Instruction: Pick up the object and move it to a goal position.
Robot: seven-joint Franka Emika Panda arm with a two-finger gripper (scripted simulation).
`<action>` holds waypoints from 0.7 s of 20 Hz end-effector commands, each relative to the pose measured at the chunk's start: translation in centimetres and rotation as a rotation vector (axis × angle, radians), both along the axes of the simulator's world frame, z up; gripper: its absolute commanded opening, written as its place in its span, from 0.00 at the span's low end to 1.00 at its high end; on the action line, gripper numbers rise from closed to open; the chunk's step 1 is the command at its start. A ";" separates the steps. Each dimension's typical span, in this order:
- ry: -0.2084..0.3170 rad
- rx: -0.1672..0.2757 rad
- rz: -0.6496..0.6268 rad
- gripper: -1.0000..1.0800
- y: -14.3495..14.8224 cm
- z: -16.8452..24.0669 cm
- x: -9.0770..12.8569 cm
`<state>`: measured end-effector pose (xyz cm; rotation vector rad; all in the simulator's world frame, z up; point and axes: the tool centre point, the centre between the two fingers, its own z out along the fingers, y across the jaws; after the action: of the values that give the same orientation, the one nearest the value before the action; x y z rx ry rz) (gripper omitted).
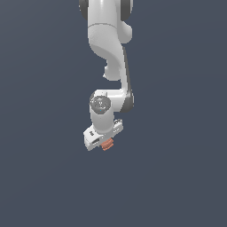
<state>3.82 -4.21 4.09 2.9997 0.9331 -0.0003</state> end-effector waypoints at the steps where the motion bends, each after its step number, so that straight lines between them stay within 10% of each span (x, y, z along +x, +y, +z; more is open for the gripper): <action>1: 0.000 0.000 0.000 0.00 0.0 0.0 0.0; 14: 0.000 0.000 0.000 0.00 0.8 3.2 0.9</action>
<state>4.47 -3.62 6.38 3.0003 0.9332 -0.0022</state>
